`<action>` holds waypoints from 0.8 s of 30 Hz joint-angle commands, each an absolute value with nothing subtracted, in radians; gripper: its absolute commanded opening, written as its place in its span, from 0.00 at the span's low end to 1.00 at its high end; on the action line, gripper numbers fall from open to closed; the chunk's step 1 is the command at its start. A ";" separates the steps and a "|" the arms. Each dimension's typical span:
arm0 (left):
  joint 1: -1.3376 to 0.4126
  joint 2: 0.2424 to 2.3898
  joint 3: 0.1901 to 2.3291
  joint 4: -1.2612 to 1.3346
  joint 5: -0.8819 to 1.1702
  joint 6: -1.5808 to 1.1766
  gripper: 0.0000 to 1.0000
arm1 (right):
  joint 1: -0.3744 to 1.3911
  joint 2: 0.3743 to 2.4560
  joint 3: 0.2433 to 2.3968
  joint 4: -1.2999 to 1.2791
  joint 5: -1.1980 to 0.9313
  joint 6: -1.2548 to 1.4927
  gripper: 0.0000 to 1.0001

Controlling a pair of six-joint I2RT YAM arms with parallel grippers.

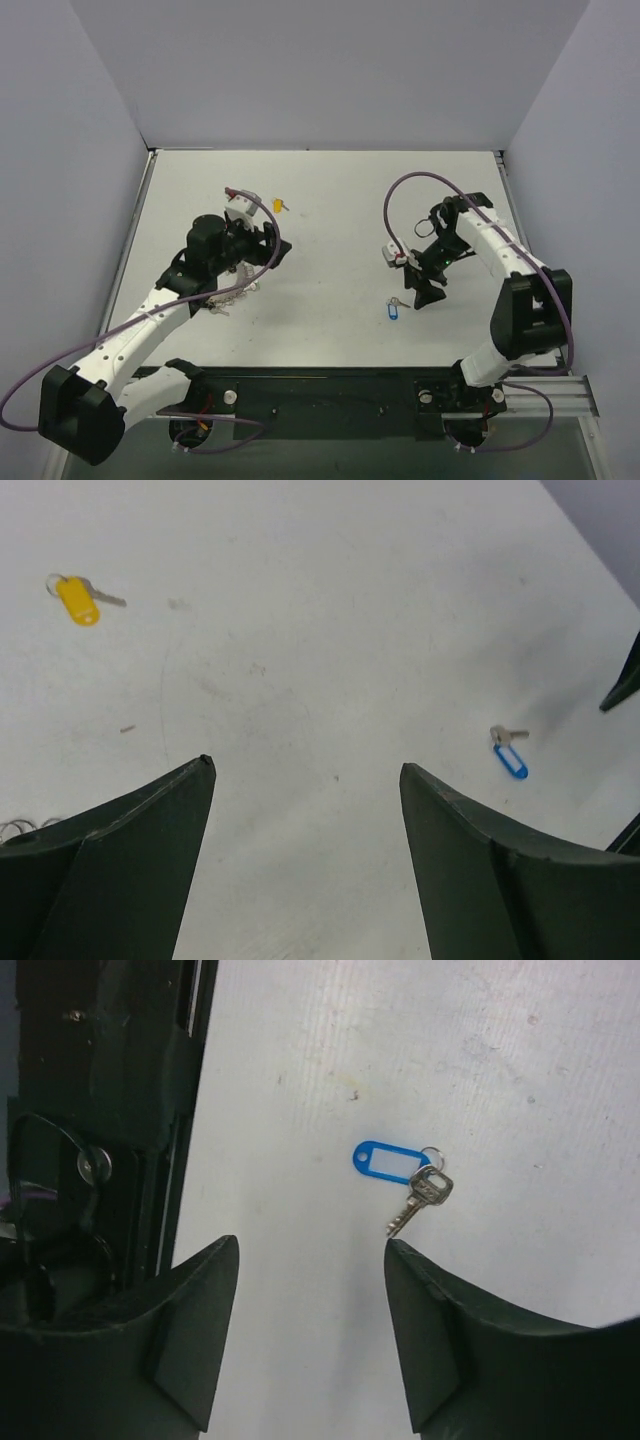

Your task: Put the keys on the keyring

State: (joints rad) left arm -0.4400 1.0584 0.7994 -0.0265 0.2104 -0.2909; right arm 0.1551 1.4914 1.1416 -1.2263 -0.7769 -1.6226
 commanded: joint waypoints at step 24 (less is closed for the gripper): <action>-0.442 0.997 0.755 -0.101 0.252 -0.071 0.80 | 0.466 1.888 1.264 -0.953 -0.399 -1.466 0.35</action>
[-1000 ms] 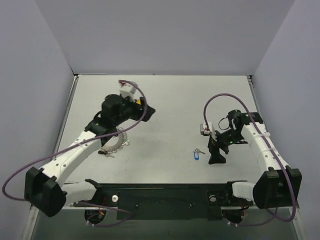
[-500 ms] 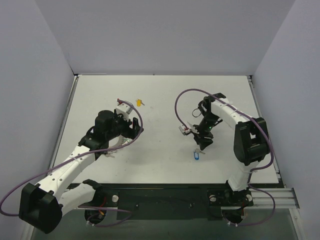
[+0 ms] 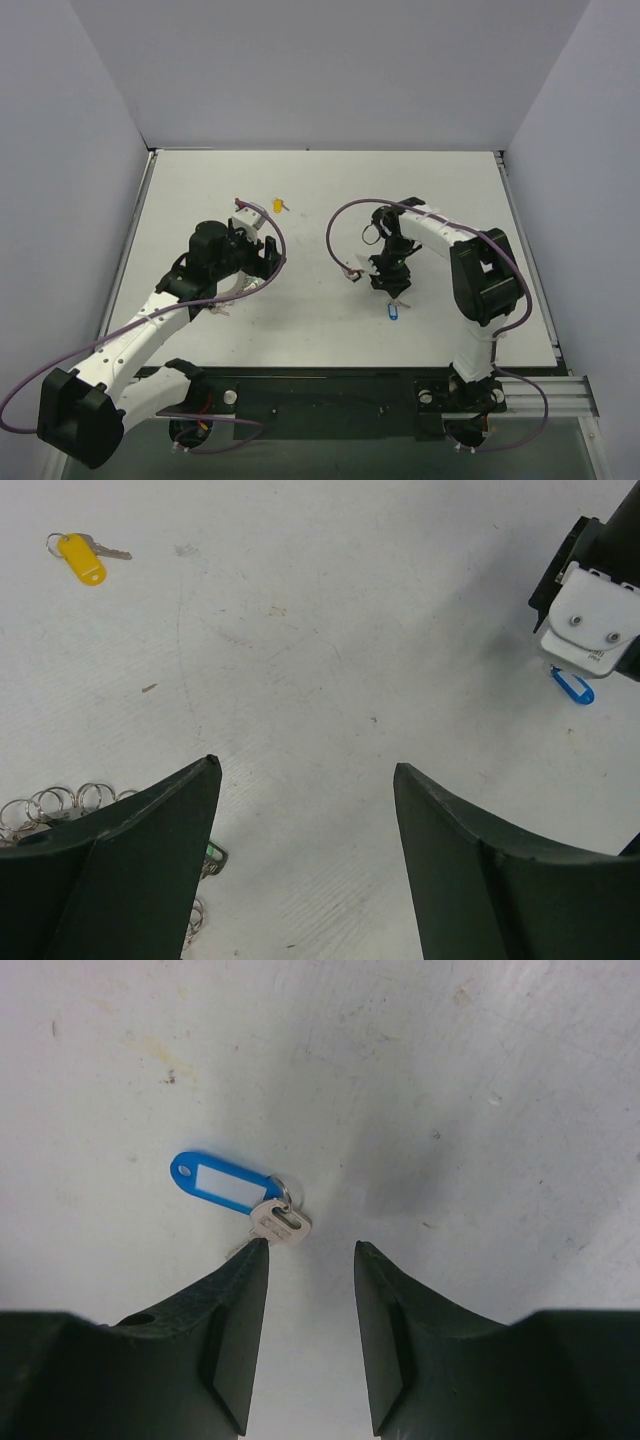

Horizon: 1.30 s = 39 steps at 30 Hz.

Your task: Put the keys on the keyring

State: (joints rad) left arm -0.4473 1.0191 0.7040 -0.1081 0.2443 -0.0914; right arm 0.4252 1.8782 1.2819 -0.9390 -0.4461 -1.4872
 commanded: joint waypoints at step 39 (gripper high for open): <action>-0.434 0.980 0.758 -0.109 0.249 -0.072 0.79 | 0.589 1.862 1.187 -0.943 -0.273 -1.447 0.00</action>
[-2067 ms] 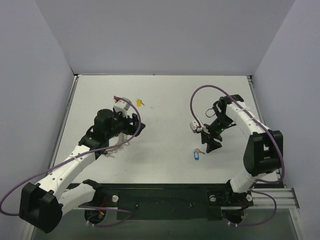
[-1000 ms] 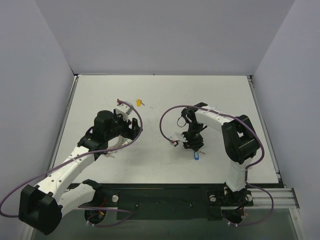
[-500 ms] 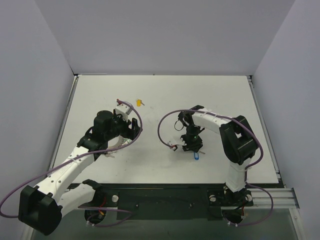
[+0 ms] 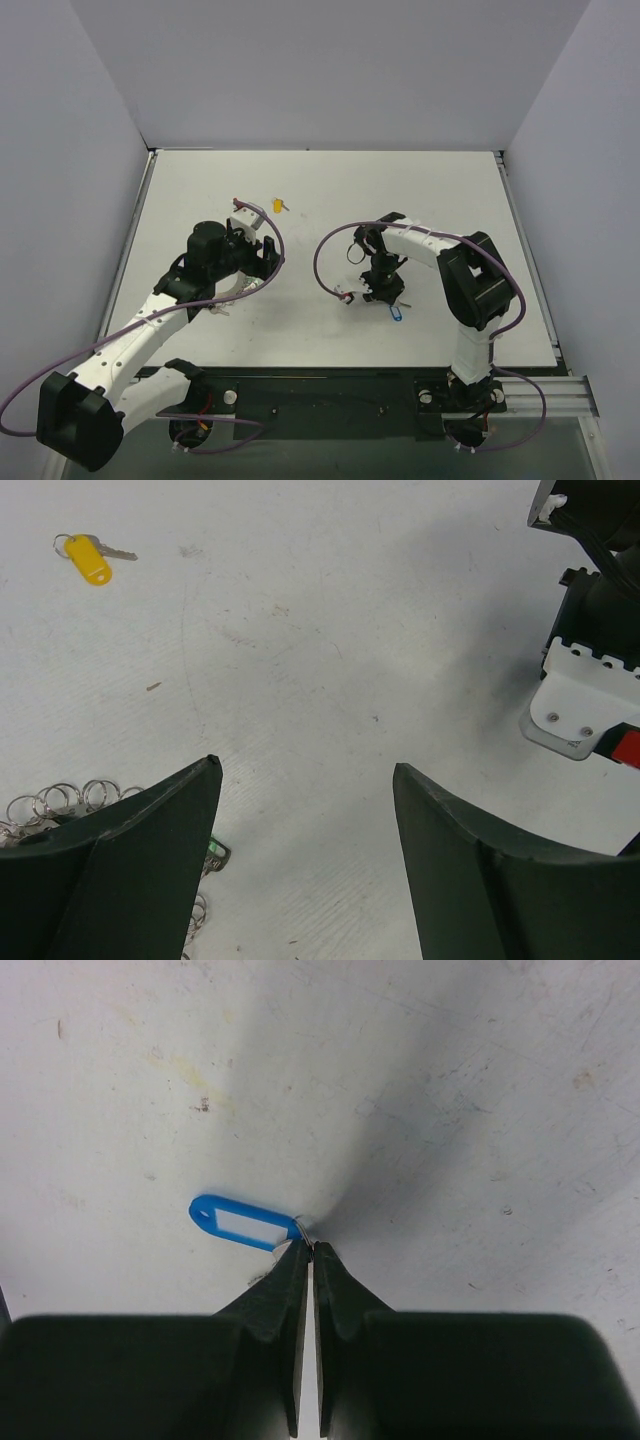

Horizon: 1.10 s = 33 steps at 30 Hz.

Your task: Put the keys on the keyring

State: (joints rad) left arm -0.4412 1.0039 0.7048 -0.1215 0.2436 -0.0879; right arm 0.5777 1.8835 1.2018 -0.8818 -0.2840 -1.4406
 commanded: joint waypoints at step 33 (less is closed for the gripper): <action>-1.152 1.150 0.566 0.710 0.121 -0.014 0.44 | 0.268 1.174 1.078 -1.459 -1.089 -1.773 0.00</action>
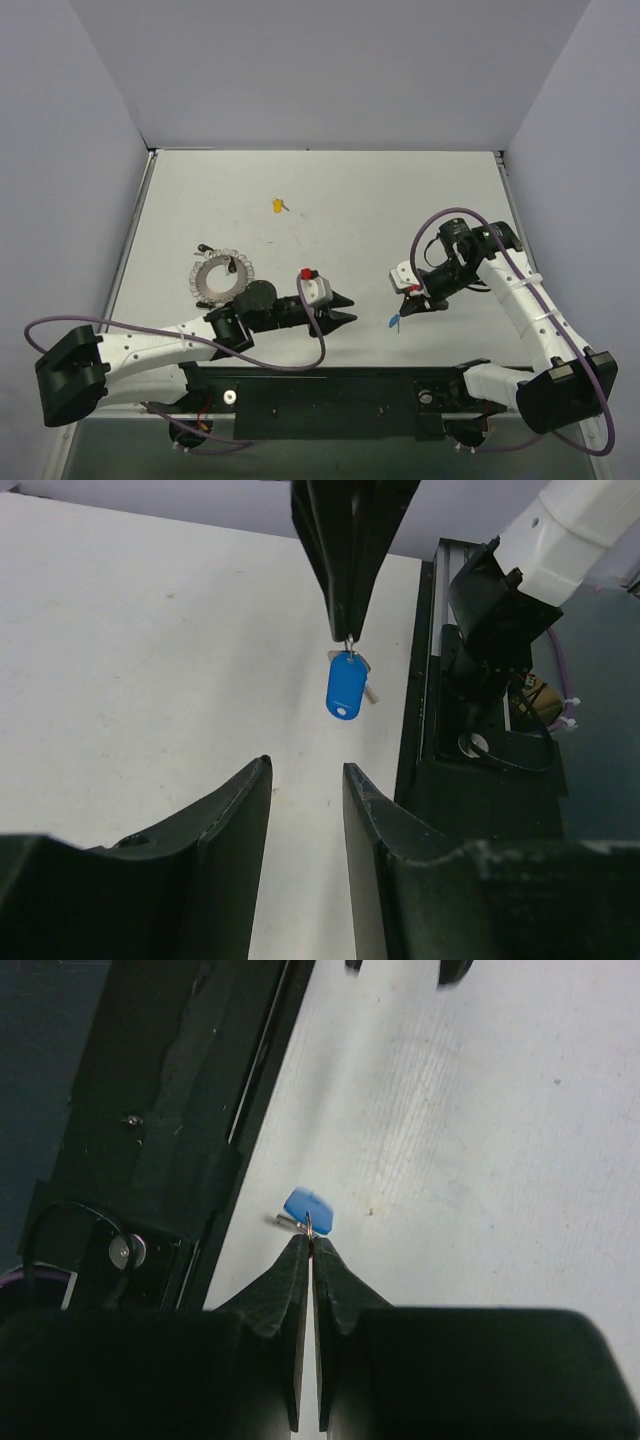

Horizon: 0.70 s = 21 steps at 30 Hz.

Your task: Put the keys on the keyring

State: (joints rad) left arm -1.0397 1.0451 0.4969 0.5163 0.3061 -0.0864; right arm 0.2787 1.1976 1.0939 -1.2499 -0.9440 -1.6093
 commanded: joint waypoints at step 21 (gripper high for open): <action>-1.315 1.417 0.680 0.834 0.008 0.052 0.28 | 0.245 1.141 1.028 -1.514 -1.141 -1.904 0.00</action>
